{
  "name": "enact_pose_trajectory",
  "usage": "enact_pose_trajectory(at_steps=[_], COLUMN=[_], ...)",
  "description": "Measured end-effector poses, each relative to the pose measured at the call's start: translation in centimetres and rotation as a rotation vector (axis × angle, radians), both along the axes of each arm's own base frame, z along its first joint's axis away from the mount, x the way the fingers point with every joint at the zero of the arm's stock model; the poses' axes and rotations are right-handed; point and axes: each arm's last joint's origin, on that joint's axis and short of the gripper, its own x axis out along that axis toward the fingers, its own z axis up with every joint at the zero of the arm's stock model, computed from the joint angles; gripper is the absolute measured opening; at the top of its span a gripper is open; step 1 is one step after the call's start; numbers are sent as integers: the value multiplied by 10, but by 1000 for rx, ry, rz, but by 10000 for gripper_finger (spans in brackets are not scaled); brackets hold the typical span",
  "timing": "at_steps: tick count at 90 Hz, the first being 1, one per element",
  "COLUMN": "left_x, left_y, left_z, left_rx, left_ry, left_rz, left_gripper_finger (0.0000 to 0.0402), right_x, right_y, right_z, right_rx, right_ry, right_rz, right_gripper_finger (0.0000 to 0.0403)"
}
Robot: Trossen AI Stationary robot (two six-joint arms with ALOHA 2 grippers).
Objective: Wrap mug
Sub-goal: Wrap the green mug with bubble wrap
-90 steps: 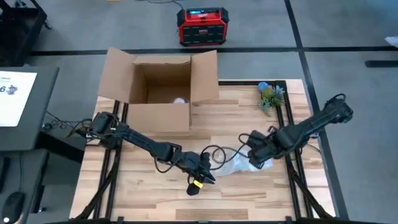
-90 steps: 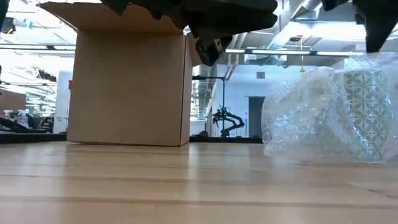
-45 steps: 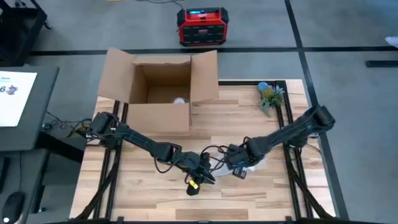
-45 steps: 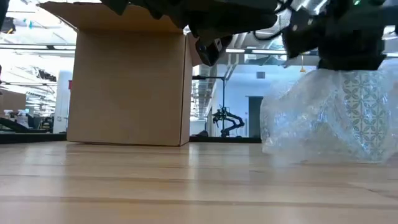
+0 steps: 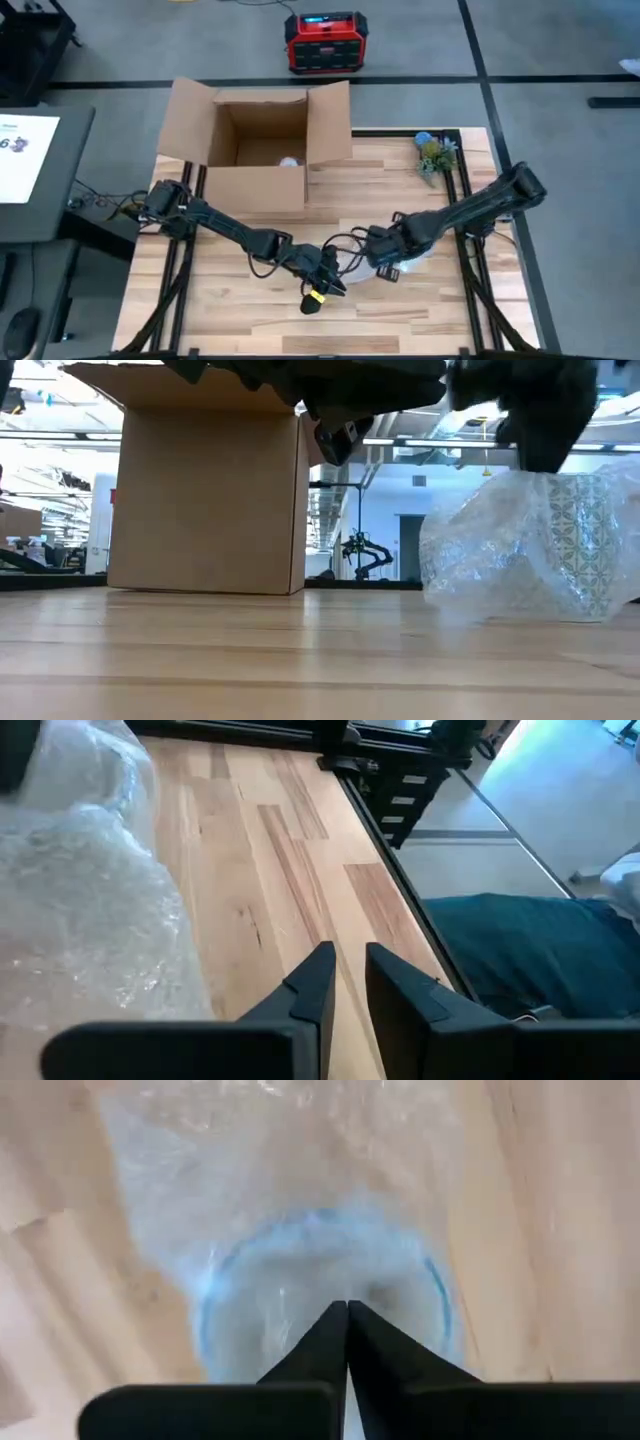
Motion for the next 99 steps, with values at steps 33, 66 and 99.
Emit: enact_pose_trajectory(at_steps=[33,66,99], left_x=[0,0,0], left_y=[0,0,0], left_z=[0,0,0], left_rx=[0,3,3], left_ry=[1,0,-1], left_rz=[-1,-2,-1], left_gripper_finger=[38,38,38], right_x=[-69,-98,-66], right_y=[28,33,27], right_z=[33,-32,-27], right_rx=[43,-74,-34], right_ry=[2,75,-145], right_rz=[-231,-357,-281], right_gripper_finger=[0,0,0])
